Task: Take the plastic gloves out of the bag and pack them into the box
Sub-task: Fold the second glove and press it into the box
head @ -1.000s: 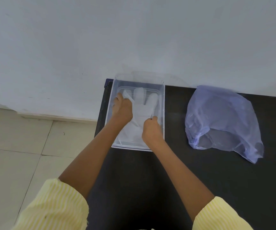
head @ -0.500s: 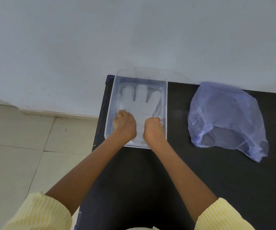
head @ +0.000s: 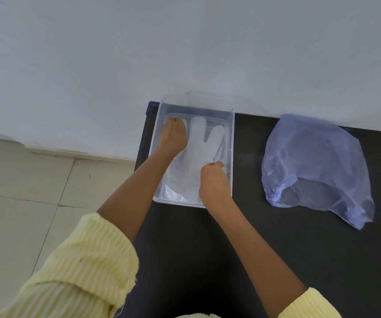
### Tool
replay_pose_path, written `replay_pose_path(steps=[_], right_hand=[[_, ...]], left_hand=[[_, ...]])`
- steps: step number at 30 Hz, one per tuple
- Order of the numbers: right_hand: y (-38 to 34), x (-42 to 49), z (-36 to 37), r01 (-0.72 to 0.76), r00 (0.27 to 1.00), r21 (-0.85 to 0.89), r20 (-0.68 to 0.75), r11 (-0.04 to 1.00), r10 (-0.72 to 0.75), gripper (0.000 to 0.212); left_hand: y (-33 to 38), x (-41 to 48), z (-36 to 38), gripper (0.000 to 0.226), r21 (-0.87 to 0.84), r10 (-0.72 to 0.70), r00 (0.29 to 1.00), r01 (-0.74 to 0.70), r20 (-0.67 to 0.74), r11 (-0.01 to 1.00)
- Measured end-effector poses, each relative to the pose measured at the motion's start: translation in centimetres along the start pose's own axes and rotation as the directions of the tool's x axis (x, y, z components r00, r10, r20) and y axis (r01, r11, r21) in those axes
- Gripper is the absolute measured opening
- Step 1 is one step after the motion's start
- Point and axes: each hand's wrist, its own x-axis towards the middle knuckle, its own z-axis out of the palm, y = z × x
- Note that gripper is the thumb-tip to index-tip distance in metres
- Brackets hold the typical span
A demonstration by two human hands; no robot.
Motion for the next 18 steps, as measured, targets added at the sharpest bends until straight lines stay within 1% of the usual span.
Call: replay_pose_path(steps=[2,3,5,8,10,12,15,18], right_hand=[[0.3,0.0,-0.1,0.016,1.000,-0.021,0.013,1.000,-0.016,0.048],[0.4,0.2,0.0,0.031,0.999,-0.057,0.013,0.998,-0.030,0.051],[0.5,0.2,0.1,0.052,0.999,-0.153,0.004,0.987,-0.052,0.058],[0.6,0.4,0.6,0.084,0.995,-0.309,-0.017,0.947,-0.093,0.054],[0.5,0.6,0.9,0.089,0.994,-0.370,-0.020,0.925,-0.104,0.052],[0.5,0.8,1.1,0.068,0.997,-0.347,-0.020,0.936,-0.080,0.054],[0.3,0.9,1.0,0.034,0.999,-0.229,0.000,0.973,-0.035,0.062],[0.3,0.8,0.9,0.027,1.000,-0.191,-0.004,0.981,-0.028,0.061]], left_hand=[[0.2,0.6,-0.2,0.042,-0.038,-0.001,1.000,0.000,-0.022,0.999],[0.3,0.8,-0.2,0.041,-0.042,0.003,0.999,-0.004,-0.033,0.999],[0.5,1.3,-0.4,0.041,-0.078,-0.038,0.999,0.035,-0.037,0.996],[0.2,1.9,-0.5,0.035,-0.085,-0.050,0.996,0.044,-0.069,0.995],[0.0,2.3,-0.6,0.029,-0.090,-0.033,0.995,0.025,-0.090,0.996],[0.0,2.5,-0.8,0.027,-0.116,-0.025,0.994,0.013,-0.106,0.993],[0.0,2.5,-1.0,0.026,-0.139,-0.025,0.993,0.008,-0.116,0.990],[0.0,2.4,-0.9,0.027,-0.159,-0.031,0.991,0.010,-0.127,0.987]])
